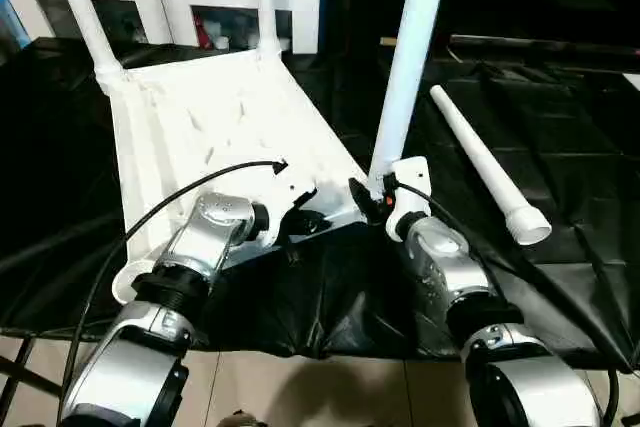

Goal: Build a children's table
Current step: Rotate leg to tighten

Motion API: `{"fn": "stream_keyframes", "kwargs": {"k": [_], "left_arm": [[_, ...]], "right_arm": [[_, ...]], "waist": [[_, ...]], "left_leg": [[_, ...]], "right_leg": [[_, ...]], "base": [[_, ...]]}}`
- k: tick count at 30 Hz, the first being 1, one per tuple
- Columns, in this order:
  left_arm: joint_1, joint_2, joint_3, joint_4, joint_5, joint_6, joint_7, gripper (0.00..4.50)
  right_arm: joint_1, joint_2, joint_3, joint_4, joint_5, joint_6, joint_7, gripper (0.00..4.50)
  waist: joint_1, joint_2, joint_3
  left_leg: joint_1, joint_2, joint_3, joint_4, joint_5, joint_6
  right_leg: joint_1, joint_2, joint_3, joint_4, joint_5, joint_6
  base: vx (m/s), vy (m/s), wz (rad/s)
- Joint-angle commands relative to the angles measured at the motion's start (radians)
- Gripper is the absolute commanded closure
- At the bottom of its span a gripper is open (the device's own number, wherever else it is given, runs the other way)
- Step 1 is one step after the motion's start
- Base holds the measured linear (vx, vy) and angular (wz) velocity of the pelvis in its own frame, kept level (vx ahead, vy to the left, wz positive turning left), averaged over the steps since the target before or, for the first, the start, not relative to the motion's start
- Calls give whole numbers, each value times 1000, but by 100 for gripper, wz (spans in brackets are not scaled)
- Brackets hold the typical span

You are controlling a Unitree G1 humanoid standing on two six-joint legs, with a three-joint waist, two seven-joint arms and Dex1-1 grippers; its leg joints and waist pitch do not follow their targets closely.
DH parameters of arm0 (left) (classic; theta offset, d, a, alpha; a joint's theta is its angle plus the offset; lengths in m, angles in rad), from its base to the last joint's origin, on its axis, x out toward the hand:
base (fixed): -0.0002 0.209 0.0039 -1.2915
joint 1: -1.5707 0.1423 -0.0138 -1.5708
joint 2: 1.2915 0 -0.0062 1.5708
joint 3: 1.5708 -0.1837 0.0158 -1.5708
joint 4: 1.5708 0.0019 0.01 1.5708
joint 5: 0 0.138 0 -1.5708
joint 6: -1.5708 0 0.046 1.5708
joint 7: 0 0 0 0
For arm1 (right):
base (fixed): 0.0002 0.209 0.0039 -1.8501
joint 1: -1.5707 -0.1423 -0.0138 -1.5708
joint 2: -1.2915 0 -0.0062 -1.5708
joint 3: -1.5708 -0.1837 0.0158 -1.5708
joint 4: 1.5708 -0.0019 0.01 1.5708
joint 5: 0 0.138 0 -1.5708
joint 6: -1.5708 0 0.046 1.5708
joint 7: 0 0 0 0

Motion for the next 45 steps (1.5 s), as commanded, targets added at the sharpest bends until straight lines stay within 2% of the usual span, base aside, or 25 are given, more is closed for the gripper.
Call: {"fn": "stream_keyframes", "kwargs": {"k": [1,4,5,7,8,10,14,15,18,19,23,25,28,31,35,36,37,38,39,40,42,45], "left_arm": [[15,-56,-13,-49,-62,-56,-37,450],[29,-21,-23,-67,-70,-64,-98,450],[42,10,-32,-82,-84,-73,-170,450],[47,25,-36,-89,-91,-80,-205,450],[50,33,-37,-94,-97,-77,-226,450],[58,70,-39,-109,-117,-74,-305,450],[61,100,-44,-110,-118,-81,-354,450],[64,124,-46,-110,-122,-81,-396,450],[67,149,-49,-106,-127,-82,-445,450],[67,157,-50,-104,-124,-88,-455,450],[67,182,-55,-100,-121,-90,-495,450],[67,192,-58,-95,-118,-96,-510,450],[65,199,-56,-90,-119,-101,-518,450],[64,199,-50,-83,-118,-103,-511,450],[45,168,-25,-48,-96,-112,-404,450],[37,159,-20,-37,-89,-108,-369,450],[24,143,-11,-17,-74,-101,-306,450],[16,132,-6,-6,-68,-91,-266,450],[15,130,-6,-5,-67,-89,-261,450],[11,124,-4,0,-64,-84,-242,450],[5,81,5,-5,-66,-56,-173,450],[0,5,7,-18,-63,-16,-76,450]], "right_arm": [[-7,41,48,2,5,-15,119,56],[-4,2,72,-14,9,-26,230,38],[4,-33,98,-29,14,-22,359,38],[9,-50,111,-39,18,-17,429,38],[12,-60,121,-46,19,-18,474,38],[35,-108,173,-91,27,-4,686,38],[40,-138,199,-109,27,13,800,38],[40,-160,221,-119,28,32,893,62],[37,-178,250,-120,24,42,972,81],[36,-184,261,-122,19,43,995,105],[42,-196,290,-144,15,67,1069,114],[46,-201,299,-158,13,76,1097,144],[49,-199,300,-166,17,86,1112,155],[54,-191,293,-167,23,94,1109,171],[57,-153,231,-161,51,127,969,173],[51,-144,218,-147,43,126,903,173],[43,-126,192,-123,31,114,789,173],[37,-114,173,-106,26,108,713,173],[37,-113,171,-104,26,108,704,174],[34,-107,162,-97,25,106,669,174],[29,-76,123,-69,18,118,488,175],[25,-22,79,-30,-8,111,210,175]], "waist": [[-2,-2,-67],[-4,-2,-68],[-4,-2,-68],[0,-1,-69],[0,1,-68],[8,0,-67],[14,0,-66],[15,-4,-65],[20,-3,-65],[20,-5,-65],[22,-7,-65],[24,-8,-65],[28,-8,-65],[30,-6,-66],[30,-5,-64],[30,-2,-63],[27,-4,-62],[20,-5,-58],[19,-6,-58],[15,-9,-60],[8,-9,-61],[2,-11,-63]], "left_leg": [[5,56,-27,-63,-246,37],[2,55,-25,-60,-226,52],[1,54,-25,-59,-220,56],[-1,57,-23,-56,-201,79],[0,59,-22,-56,-195,80],[0,61,-20,-54,-206,85],[2,64,-21,-56,-217,78],[3,64,-22,-57,-229,70],[6,65,-22,-57,-235,63],[4,65,-23,-58,-233,62],[5,65,-23,-58,-218,59],[4,66,-23,-57,-215,62],[6,66,-23,-57,-215,55],[6,66,-23,-58,-219,47],[6,65,-23,-59,-230,40],[8,64,-25,-60,-245,29],[9,64,-25,-62,-251,20],[16,61,-32,-66,-307,-12],[17,59,-34,-65,-318,-15],[12,60,-35,-65,-310,-14],[13,61,-34,-66,-296,-12],[13,57,-33,-64,-282,-13]], "right_leg": [[49,-77,60,-75,-283,-184],[51,-76,60,-71,-258,-191],[52,-75,60,-70,-249,-196],[54,-74,58,-65,-216,-213],[52,-73,58,-64,-211,-217],[53,-70,56,-62,-220,-218],[50,-73,56,-62,-239,-224],[50,-73,56,-64,-265,-221],[47,-76,57,-66,-293,-216],[48,-77,58,-66,-297,-214],[48,-76,58,-63,-277,-217],[47,-78,58,-62,-275,-218],[46,-79,58,-63,-284,-217],[46,-79,58,-63,-285,-214],[45,-78,59,-65,-290,-213],[45,-79,58,-67,-318,-205],[42,-80,60,-71,-337,-198],[38,-84,59,-82,-440,-170],[40,-86,57,-85,-467,-160],[44,-88,58,-86,-474,-148],[39,-84,60,-83,-435,-156],[40,-82,59,-82,-411,-160]], "base": [[0,0,0],[0,0,0],[0,0,0],[0,0,0],[0,0,0],[0,0,0],[0,0,0],[0,0,0],[0,0,0],[0,0,0],[0,0,0],[0,0,0],[0,0,0],[0,0,0],[0,0,0],[0,0,0],[0,0,0],[0,0,0],[0,0,0],[0,0,0],[0,0,0],[0,0,0]]}}
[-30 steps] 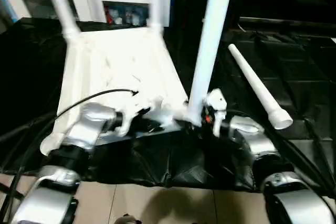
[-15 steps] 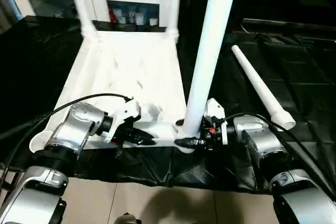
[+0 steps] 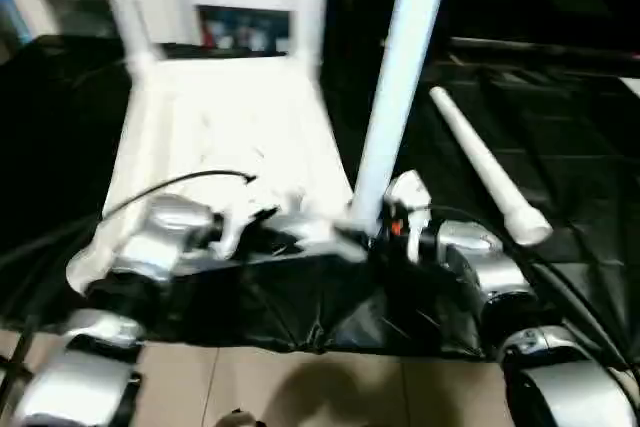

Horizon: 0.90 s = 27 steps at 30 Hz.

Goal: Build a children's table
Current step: Rotate leg to tighten

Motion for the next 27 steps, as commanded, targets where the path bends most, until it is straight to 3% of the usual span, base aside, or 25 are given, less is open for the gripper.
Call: {"fn": "stream_keyframes", "kwargs": {"k": [1,4,5,8,15,20,25,27], "left_arm": [[-21,-105,5,-19,-36,15,85,450],[-17,-142,0,-28,-40,9,109,450],[-14,-144,-8,-32,-38,1,103,450],[-4,-143,-22,-43,-34,-6,94,450],[16,-80,-32,-60,-39,-41,-4,450],[37,-7,-41,-79,-67,-64,-147,450],[38,54,-51,-61,-68,-88,-259,450],[36,67,-53,-57,-68,-92,-281,450]], "right_arm": [[-13,81,11,64,-43,7,-210,175],[-17,109,-4,78,-45,-21,-277,175],[-15,112,-5,75,-45,-45,-277,119],[-22,114,-19,76,-30,-79,-269,96],[-45,56,-14,68,15,-78,-50,64],[-30,-18,75,37,8,-88,277,64],[3,-76,159,-29,9,-54,590,64],[12,-85,182,-45,7,-46,644,89]], "waist": [[-1,-3,-65],[-1,-2,-68],[-1,-2,-68],[-1,1,-69],[0,3,-69],[7,6,-67],[19,1,-69],[20,2,-69]], "left_leg": [[9,54,-30,-69,-270,-6],[7,52,-28,-67,-252,4],[5,51,-27,-67,-246,13],[3,51,-26,-66,-236,29],[1,54,-25,-64,-223,59],[-1,59,-22,-63,-234,65],[2,62,-22,-62,-228,69],[2,63,-22,-62,-221,68]], "right_leg": [[39,-81,61,-86,-391,-164],[41,-80,61,-84,-346,-169],[43,-79,61,-82,-327,-170],[46,-77,60,-78,-290,-179],[50,-76,60,-74,-238,-202],[52,-73,56,-72,-255,-210],[50,-75,58,-68,-254,-214],[49,-76,58,-66,-246,-221]], "base": [[0,0,0],[0,0,0],[0,0,0],[0,0,0],[0,0,0],[0,0,0],[0,0,0],[0,0,0]]}}
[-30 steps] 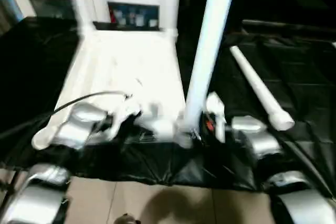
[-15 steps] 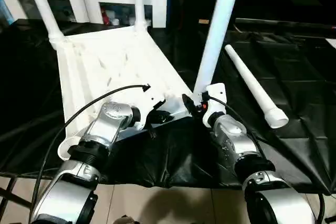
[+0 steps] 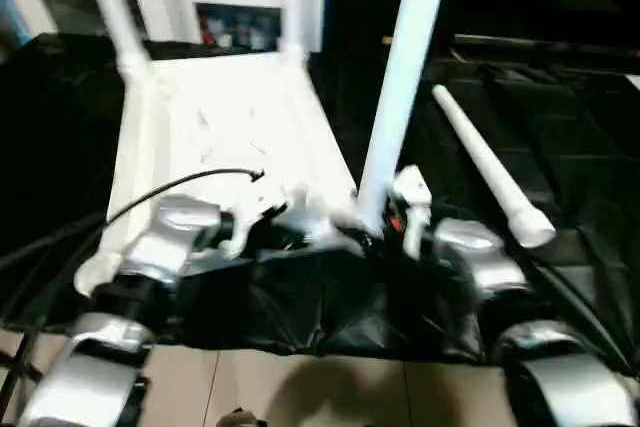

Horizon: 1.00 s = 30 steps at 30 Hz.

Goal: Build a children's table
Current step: Rotate leg to tighten

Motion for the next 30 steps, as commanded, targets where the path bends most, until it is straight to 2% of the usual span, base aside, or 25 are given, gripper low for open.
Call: {"fn": "stream_keyframes", "kwargs": {"k": [1,3,5,7,11,14,17,18,21,22,23,25,26,28,30], "left_arm": [[-9,-32,-36,-10,-39,-18,-45,450],[-10,-24,-38,-9,-43,-19,-65,450],[-10,-22,-38,-10,-44,-19,-69,450],[-11,-14,-42,-7,-47,-19,-103,450],[-13,-8,-45,-1,-46,-24,-123,450],[-14,-6,-45,3,-42,-28,-122,450],[-23,-20,-26,23,-34,-25,-67,450],[-23,-20,-26,23,-34,-25,-67,450],[-40,-51,-5,49,-13,-16,44,450],[-47,-64,1,58,-2,-12,89,450],[-51,-79,6,63,3,-4,127,450],[-58,-136,19,60,8,21,233,450],[-60,-154,20,58,12,28,266,450],[-59,-188,16,48,22,42,318,450],[-56,-242,10,36,33,60,384,450]], "right_arm": [[10,23,91,-48,-5,31,133,98],[14,16,109,-60,-1,50,181,98],[15,14,116,-63,-3,55,198,136],[24,6,138,-85,-6,79,251,139],[32,1,147,-109,-6,104,282,168],[39,2,143,-115,-5,105,272,172],[38,29,89,-102,15,103,172,174],[38,29,89,-102,15,103,172,175],[21,65,24,-59,9,90,-32,175],[17,75,7,-46,2,85,-101,176],[12,84,-10,-33,-3,84,-168,176],[-1,117,-57,12,-9,76,-372,176],[-4,126,-68,25,-13,75,-436,176],[-9,143,-80,48,-27,74,-556,177],[-11,180,-90,71,-52,58,-699,177]], "waist": [[3,-2,-68],[5,-1,-68],[8,-1,-67],[12,-1,-66],[18,-2,-67],[21,-1,-69],[21,-1,-68],[19,-1,-65],[13,-2,-60],[12,-4,-61],[9,-3,-61],[-1,-2,-61],[-5,-3,-61],[-14,-4,-62],[-13,-4,-64]], "left_leg": [[8,63,-22,-59,-223,63],[9,63,-23,-60,-223,61],[10,64,-23,-60,-234,54],[12,64,-24,-62,-240,48],[12,64,-24,-61,-230,46],[12,64,-24,-61,-227,40],[12,64,-24,-62,-232,37],[12,63,-25,-63,-247,31],[18,62,-30,-67,-297,0],[19,60,-33,-67,-312,-7],[16,60,-33,-67,-309,-8],[25,59,-35,-68,-324,-24],[24,60,-36,-69,-321,-29],[20,55,-35,-67,-321,-21],[18,54,-32,-65,-301,-6]], "right_leg": [[50,-75,59,-64,-257,-218],[50,-77,59,-64,-264,-219],[49,-78,60,-66,-285,-216],[48,-78,60,-69,-310,-207],[48,-78,61,-66,-297,-204],[47,-79,60,-65,-286,-208],[47,-80,60,-67,-300,-204],[46,-80,60,-70,-328,-197],[39,-83,61,-82,-426,-170],[42,-87,59,-86,-471,-153],[43,-88,60,-87,-478,-146],[35,-87,60,-91,-490,-140],[35,-87,60,-91,-484,-143],[38,-84,58,-93,-482,-136],[37,-84,61,-93,-455,-135]], "base": [[0,0,0],[0,0,0],[0,0,0],[0,0,0],[0,0,0],[0,0,0],[0,0,0],[0,0,0],[0,0,0],[0,0,0],[0,0,0],[0,0,0],[0,0,0],[0,0,0],[0,0,0]]}}
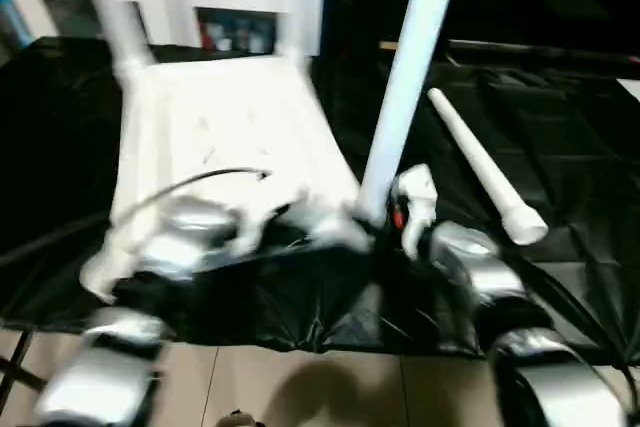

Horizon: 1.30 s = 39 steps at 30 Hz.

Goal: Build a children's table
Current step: Rotate leg to tighten

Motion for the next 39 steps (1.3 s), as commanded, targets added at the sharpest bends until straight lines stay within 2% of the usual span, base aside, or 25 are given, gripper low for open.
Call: {"fn": "stream_keyframes", "kwargs": {"k": [1,2,3,5,11,12,13,16,17,18,21,25,27,28,31,32,35,39], "left_arm": [[-8,-100,-9,-26,-32,5,72,450],[-8,-100,-9,-26,-32,5,72,450],[-7,-111,-10,-28,-34,6,78,450],[-6,-123,-19,-29,-32,3,81,450],[3,-90,-28,-48,-32,-17,35,450],[13,-63,-31,-64,-44,-26,-18,450],[19,-47,-34,-71,-50,-32,-49,450],[26,-29,-39,-80,-57,-41,-88,450],[39,16,-50,-98,-70,-56,-172,450],[39,16,-50,-98,-70,-56,-172,450],[43,67,-51,-99,-82,-69,-255,450],[40,88,-49,-93,-82,-77,-283,450],[33,116,-47,-79,-86,-85,-326,450],[33,116,-47,-79,-86,-85,-326,450],[29,134,-48,-72,-90,-87,-364,450],[29,146,-50,-69,-92,-90,-386,450],[29,150,-50,-68,-92,-91,-395,450],[31,155,-52,-65,-89,-95,-409,450]], "right_arm": [[1,78,33,38,-45,-9,-106,177],[1,78,33,38,-45,-9,-106,177],[4,91,30,34,-42,-22,-110,142],[4,111,23,35,-47,-58,-139,108],[-11,105,22,38,-22,-80,-79,64],[-12,87,47,27,-21,-100,14,64],[-12,78,54,20,-17,-98,60,64],[-10,65,66,11,-15,-99,127,64],[1,25,110,-8,-23,-108,284,64],[1,25,110,-8,-23,-108,284,64],[14,-27,153,-52,1,-79,500,64],[19,-48,172,-71,8,-65,592,64],[25,-72,204,-92,8,-41,706,64],[25,-72,204,-92,8,-41,706,88],[28,-87,231,-105,5,-24,777,98],[38,-98,258,-130,5,6,846,123],[43,-102,268,-140,5,20,870,139],[59,-111,286,-170,2,37,909,165]], "waist": [[-1,-2,-63],[-1,-2,-63],[0,-2,-66],[0,-1,-68],[-2,4,-67],[-3,4,-67],[-5,3,-67],[-7,4,-67],[-4,6,-66],[-4,6,-66],[2,8,-67],[9,5,-67],[11,2,-66],[13,3,-67],[19,4,-66],[19,-2,-65],[29,3,-65],[35,0,-65]], "left_leg": [[9,53,-32,-69,-281,2],[9,53,-32,-69,-281,2],[5,51,-27,-66,-257,20],[1,50,-26,-66,-229,37],[3,53,-26,-68,-250,44],[3,53,-26,-67,-250,44],[-3,53,-27,-68,-250,50],[-2,52,-25,-66,-240,62],[0,54,-25,-66,-245,62],[0,54,-25,-66,-245,62],[-1,61,-24,-66,-243,66],[-1,62,-22,-64,-232,68],[0,62,-21,-64,-234,66],[0,61,-22,-63,-232,66],[3,63,-22,-65,-234,59],[2,62,-21,-65,-236,59],[6,64,-22,-66,-239,54],[6,65,-23,-68,-250,42]], "right_leg": [[37,-82,60,-92,-416,-143],[37,-82,60,-92,-416,-143],[40,-78,60,-87,-361,-153],[44,-76,59,-80,-298,-169],[44,-75,59,-81,-295,-179],[44,-75,59,-81,-292,-180],[49,-77,59,-79,-286,-184],[49,-76,59,-78,-271,-193],[49,-76,56,-80,-290,-194],[49,-76,56,-80,-290,-194],[48,-72,56,-73,-271,-200],[47,-75,57,-68,-253,-217],[46,-75,57,-70,-267,-216],[47,-76,57,-69,-268,-215],[44,-76,57,-70,-278,-214],[44,-75,58,-72,-284,-211],[41,-78,59,-73,-300,-205],[41,-80,59,-74,-316,-198]], "base": [[0,0,0],[0,0,0],[0,0,0],[0,0,0],[0,0,0],[0,0,0],[0,0,0],[0,0,0],[0,0,0],[0,0,0],[0,0,0],[0,0,0],[0,0,0],[0,0,0],[0,0,0],[0,0,0],[0,0,0],[0,0,0]]}}
